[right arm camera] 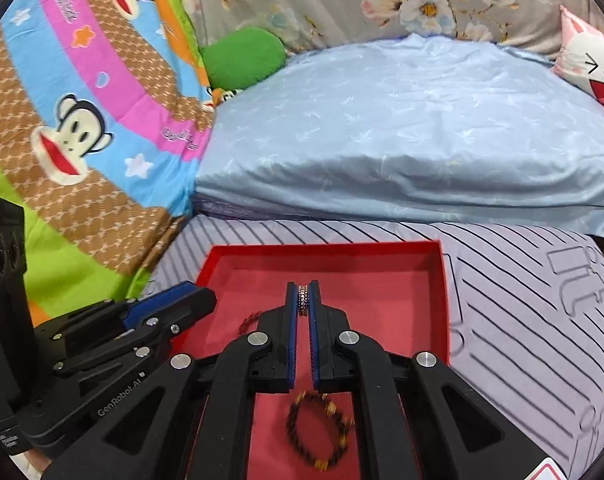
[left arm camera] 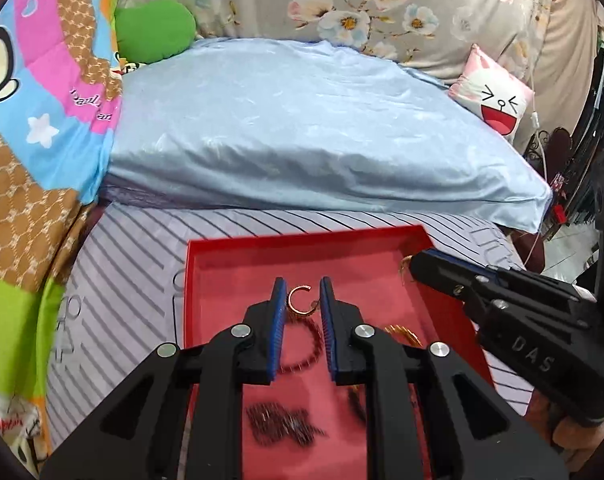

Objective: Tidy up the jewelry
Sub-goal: 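Carry the hoop earring and ring with both tools over the red tray, then open both tools to drop the earring and ring into the red tray, then move both tools back to the yellow beaded bracelets and gold bangle, then grasp the thin gold bangle with the right tool while the left tool grasps the yellow amber bracelet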

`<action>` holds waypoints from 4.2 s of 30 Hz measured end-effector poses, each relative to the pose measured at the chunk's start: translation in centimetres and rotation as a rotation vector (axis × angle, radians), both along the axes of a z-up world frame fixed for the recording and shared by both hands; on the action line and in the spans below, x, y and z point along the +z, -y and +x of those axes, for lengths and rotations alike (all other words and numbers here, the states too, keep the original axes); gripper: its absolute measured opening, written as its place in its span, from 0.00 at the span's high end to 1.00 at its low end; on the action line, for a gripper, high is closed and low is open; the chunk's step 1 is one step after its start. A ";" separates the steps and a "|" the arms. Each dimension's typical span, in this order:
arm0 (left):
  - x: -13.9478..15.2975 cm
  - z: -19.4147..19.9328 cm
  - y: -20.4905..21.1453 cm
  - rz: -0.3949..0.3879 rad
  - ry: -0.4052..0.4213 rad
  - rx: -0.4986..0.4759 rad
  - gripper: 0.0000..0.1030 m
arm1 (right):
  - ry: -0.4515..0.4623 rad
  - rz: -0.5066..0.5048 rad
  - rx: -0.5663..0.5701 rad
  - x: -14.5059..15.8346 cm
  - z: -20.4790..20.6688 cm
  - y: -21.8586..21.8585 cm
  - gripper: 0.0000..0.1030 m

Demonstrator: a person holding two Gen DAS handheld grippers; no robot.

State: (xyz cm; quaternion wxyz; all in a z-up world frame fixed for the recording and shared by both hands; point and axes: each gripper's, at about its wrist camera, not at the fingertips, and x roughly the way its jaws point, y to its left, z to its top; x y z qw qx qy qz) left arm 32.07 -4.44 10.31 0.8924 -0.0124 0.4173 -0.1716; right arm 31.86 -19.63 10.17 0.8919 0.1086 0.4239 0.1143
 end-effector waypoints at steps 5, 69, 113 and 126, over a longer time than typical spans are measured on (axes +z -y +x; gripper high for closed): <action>-1.9 2.9 1.0 0.033 -0.026 -0.002 0.84 | -0.068 0.025 -0.017 -2.8 2.9 0.7 0.95; -4.9 -23.7 -8.7 0.065 -0.083 0.156 0.65 | -0.047 -0.117 0.102 -5.1 -25.1 -6.5 0.65; -6.9 -24.7 -9.5 -0.017 -0.166 0.157 0.65 | -0.087 -0.078 0.006 -6.2 -24.2 -3.0 0.95; -8.4 -21.8 -7.3 -0.047 -0.184 0.130 0.64 | -0.125 -0.051 -0.041 -7.2 -26.3 -0.2 0.95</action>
